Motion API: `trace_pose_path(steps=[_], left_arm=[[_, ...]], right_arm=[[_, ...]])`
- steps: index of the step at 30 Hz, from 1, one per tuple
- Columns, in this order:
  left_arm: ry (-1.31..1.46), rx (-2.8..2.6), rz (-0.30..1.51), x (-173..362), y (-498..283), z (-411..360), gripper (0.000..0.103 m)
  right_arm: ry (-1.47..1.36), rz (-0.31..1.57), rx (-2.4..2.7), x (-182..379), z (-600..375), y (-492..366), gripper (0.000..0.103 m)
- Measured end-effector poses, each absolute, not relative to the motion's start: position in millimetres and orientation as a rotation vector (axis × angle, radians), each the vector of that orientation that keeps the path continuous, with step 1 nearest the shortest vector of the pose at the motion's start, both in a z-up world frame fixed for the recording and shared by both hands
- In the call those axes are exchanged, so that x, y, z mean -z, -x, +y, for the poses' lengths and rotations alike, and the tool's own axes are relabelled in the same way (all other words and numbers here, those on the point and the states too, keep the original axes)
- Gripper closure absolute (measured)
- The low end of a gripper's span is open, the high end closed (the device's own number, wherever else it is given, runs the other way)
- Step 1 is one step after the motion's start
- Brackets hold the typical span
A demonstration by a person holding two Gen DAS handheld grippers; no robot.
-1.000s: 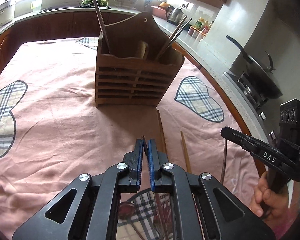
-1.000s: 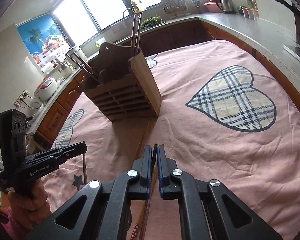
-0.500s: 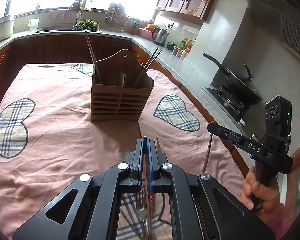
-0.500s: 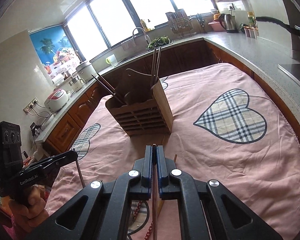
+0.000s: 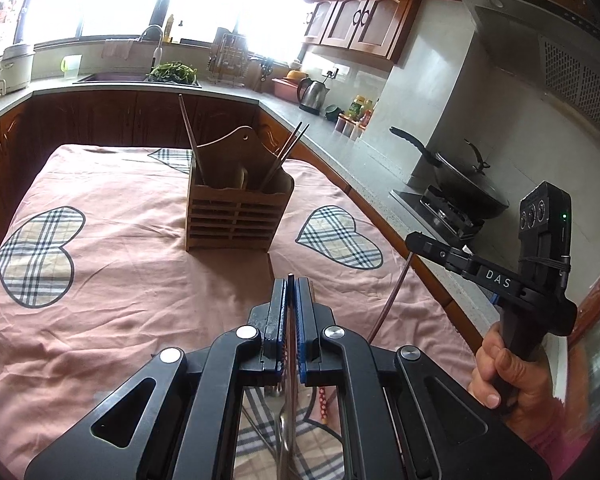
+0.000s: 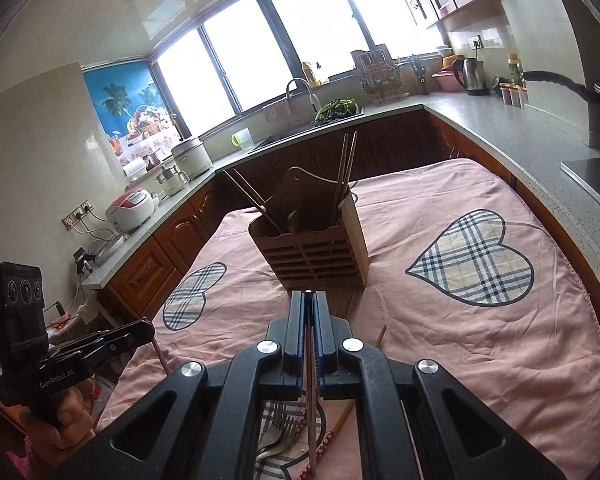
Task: Organize utensils
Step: 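Lift both held chopsticks and carry them up over the wooden holder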
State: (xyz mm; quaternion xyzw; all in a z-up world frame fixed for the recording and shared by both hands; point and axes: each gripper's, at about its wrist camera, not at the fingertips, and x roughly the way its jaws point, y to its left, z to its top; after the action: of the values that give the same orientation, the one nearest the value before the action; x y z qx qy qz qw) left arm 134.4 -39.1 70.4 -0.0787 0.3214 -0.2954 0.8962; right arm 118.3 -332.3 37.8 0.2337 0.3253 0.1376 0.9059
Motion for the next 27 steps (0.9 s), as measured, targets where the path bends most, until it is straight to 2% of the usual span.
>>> trace_pose_path(steps=[12,27], left_arm=[[0.204,0.572,0.562,-99,-122,-16,0.100],[0.253,0.503,0.459,-128,-156,-2,0.100]], right_arm=[[-0.473,0.618,-0.289,-54,-331,-111,0.099],[-0.469,0.565,-0.274,-70,-336,-131,0.099]])
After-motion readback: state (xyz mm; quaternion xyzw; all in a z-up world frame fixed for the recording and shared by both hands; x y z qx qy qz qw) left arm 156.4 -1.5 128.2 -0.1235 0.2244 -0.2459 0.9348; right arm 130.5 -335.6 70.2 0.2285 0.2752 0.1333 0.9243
